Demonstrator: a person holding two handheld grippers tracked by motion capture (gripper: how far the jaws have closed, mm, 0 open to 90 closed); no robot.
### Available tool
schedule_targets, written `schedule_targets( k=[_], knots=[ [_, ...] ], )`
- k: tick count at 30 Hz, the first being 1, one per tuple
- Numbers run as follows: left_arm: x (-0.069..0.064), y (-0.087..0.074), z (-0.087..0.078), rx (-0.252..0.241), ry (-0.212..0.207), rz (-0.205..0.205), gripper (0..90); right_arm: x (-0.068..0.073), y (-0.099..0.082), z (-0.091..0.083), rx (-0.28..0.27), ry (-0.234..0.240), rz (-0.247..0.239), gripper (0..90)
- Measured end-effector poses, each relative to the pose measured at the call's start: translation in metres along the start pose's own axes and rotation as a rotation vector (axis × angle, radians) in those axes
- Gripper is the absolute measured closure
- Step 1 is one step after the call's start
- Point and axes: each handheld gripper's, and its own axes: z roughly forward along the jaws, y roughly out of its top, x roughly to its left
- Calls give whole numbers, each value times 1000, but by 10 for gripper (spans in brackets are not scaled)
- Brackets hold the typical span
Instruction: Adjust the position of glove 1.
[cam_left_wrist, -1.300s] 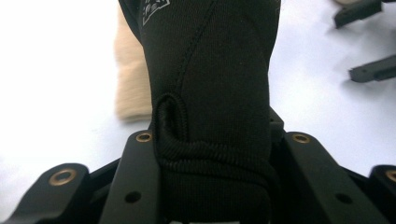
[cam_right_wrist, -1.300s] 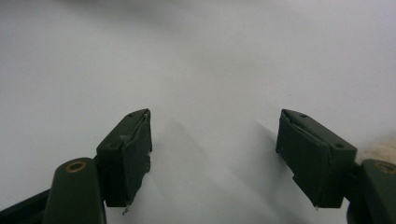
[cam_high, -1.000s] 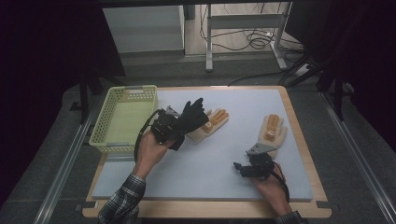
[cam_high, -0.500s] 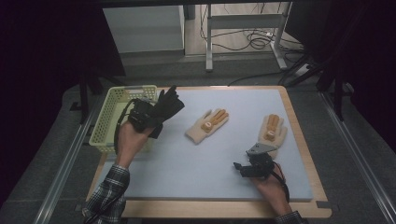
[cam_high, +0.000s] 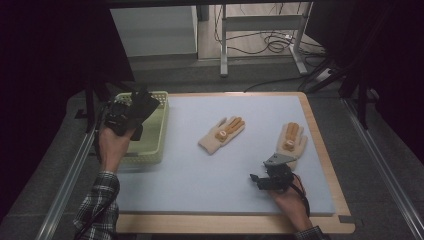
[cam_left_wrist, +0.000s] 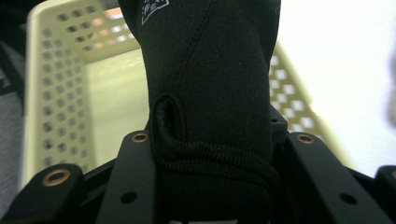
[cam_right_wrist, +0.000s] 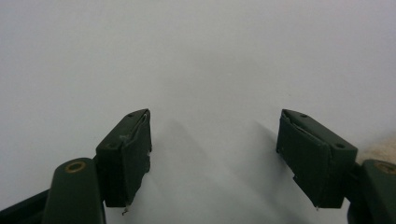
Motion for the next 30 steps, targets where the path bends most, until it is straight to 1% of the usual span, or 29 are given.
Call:
schedule_targets(
  k=[5, 8, 10, 13, 15, 19, 22, 27, 28, 29, 30],
  knots=[
    [18, -7, 12, 22, 33, -50, 609, 0, 0, 0, 0, 0, 1, 264],
    [25, -11, 20, 40, 53, -68, 611, 0, 0, 0, 0, 0, 1, 264],
    [31, -14, 27, 67, 70, -74, 611, 0, 0, 0, -1, 0, 0, 264],
    [36, -18, 34, 89, 76, -93, 615, 0, 0, 0, -1, 0, 0, 264],
    [39, -20, 38, 107, 86, -95, 618, 0, 0, 0, 0, 0, 0, 264],
    [42, -21, 48, 164, 97, -86, 619, 0, 0, 0, -1, 0, 0, 264],
    [42, -17, 55, 202, 108, -78, 619, 0, 0, 0, -1, 0, 0, 264],
    [44, -11, 65, 253, 121, -70, 610, 0, 0, 0, -1, 0, 0, 264],
    [45, -11, 66, 262, 122, -68, 600, 0, 0, 0, -1, 0, 0, 264],
    [45, -10, 68, 282, 129, -65, 585, 0, 0, 0, -1, 0, 0, 264],
    [45, -10, 70, 290, 134, -65, 541, 0, 0, 0, -1, 0, 0, 264]
  ],
)
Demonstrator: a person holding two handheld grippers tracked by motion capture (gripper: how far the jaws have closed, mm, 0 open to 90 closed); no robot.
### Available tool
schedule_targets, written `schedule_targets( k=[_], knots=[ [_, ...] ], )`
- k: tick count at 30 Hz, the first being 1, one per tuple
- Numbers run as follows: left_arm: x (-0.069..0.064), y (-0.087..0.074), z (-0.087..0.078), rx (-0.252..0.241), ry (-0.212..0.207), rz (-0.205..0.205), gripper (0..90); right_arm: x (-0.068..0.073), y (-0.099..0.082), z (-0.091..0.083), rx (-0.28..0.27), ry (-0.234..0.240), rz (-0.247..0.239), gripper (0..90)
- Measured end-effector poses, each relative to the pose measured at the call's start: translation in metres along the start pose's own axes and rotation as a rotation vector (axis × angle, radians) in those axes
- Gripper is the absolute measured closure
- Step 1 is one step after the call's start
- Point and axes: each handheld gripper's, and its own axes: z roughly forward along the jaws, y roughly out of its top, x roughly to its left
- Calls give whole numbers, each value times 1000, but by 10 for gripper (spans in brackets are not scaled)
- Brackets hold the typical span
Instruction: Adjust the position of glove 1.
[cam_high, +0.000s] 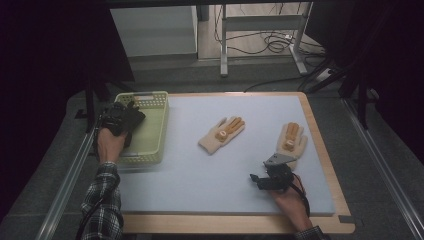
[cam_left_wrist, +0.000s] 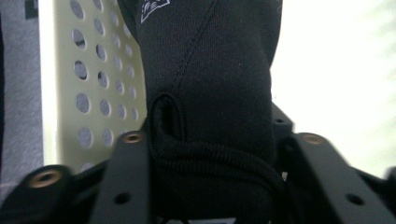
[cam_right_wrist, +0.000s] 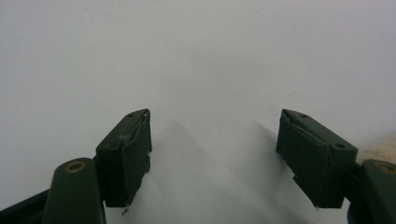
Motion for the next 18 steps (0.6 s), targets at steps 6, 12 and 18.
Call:
schedule_targets(
  k=[6, 12, 18],
  knots=[
    [0, 0, 1, 18, 58, 13, 246, 0, 0, 0, 0, 0, 0, 264],
    [1, -2, -5, -8, -10, -6, 106, 0, 0, 0, 0, 0, 0, 264],
    [4, -2, -21, -47, -38, -2, 26, 0, 0, 0, 0, -1, 0, 264]
  ],
)
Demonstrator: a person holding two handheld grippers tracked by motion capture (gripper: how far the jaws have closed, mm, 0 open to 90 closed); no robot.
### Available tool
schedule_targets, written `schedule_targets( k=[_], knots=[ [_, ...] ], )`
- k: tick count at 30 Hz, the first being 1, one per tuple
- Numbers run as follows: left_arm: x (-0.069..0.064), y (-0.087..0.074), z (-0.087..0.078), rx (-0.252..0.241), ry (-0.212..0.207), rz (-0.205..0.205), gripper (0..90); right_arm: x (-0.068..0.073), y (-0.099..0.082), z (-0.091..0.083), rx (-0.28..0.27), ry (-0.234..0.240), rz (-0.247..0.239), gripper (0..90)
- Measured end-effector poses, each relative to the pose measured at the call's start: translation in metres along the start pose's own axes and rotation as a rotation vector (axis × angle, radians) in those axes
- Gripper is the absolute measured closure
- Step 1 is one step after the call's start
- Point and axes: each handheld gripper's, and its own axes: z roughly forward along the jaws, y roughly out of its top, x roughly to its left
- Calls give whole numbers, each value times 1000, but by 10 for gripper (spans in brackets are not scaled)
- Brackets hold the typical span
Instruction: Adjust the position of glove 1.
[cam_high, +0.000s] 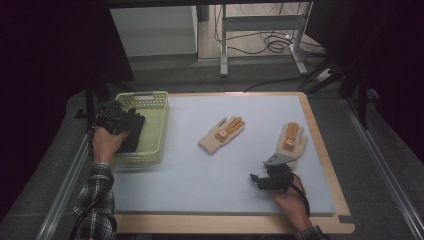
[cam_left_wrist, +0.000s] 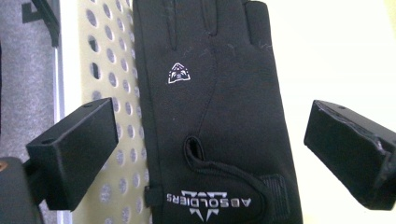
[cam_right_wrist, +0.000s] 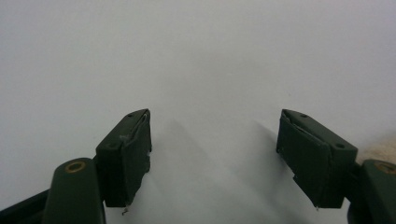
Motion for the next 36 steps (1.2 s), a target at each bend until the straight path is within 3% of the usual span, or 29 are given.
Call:
schedule_targets(
  k=[4, 10, 16, 28, 31, 36],
  knots=[
    [2, -4, -10, -59, -52, -8, 27, 0, 0, 0, 0, 0, 0, 263],
    [-2, -14, -19, -171, -187, 14, 26, 0, 0, 0, -1, 0, 2, 263],
    [-16, -21, -28, -221, -225, 87, 23, 0, 0, 0, 2, -1, 0, 262],
    [-52, -36, -52, -331, -323, 192, 8, 0, 0, 0, 2, -2, 1, 258],
    [-58, -39, -55, -346, -342, 207, 7, 0, 0, 0, 2, -3, 1, 257],
    [-75, -47, -63, -365, -362, 270, 8, 0, 0, 0, 3, -3, 4, 255]
  ],
)
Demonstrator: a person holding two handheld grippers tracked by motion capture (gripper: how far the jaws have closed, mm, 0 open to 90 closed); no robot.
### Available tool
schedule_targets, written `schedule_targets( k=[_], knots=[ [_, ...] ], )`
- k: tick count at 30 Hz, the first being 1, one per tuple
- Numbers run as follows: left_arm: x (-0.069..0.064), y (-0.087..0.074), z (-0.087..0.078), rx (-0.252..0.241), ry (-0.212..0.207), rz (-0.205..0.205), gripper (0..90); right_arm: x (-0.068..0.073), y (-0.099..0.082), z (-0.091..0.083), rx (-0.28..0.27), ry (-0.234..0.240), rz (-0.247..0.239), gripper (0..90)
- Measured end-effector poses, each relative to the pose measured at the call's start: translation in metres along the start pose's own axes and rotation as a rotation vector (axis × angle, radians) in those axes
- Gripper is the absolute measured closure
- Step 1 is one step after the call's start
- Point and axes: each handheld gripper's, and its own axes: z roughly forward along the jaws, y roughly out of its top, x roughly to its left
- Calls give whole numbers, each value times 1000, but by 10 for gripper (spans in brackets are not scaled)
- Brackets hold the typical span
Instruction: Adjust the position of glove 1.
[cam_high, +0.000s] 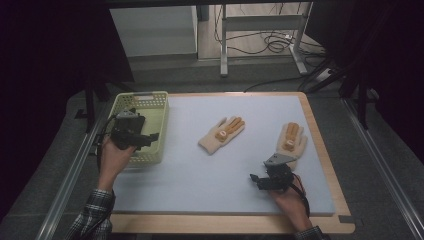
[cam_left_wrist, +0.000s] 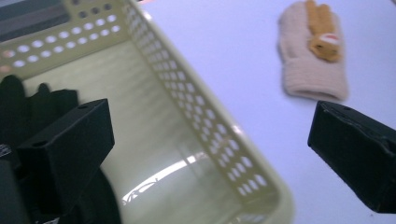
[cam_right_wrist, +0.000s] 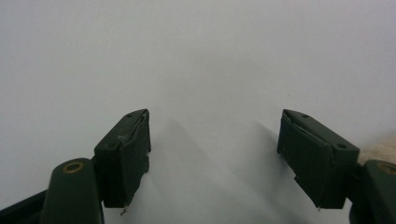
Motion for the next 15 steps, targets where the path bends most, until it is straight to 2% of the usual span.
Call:
schedule_targets(
  k=[11, 15],
  knots=[
    [-49, -7, 2, -37, -83, 117, 11, 0, 0, 0, 1, -2, -2, 249],
    [-65, -12, 7, -29, -107, 152, 11, 0, 0, 0, 2, -6, 1, 238]
  ],
)
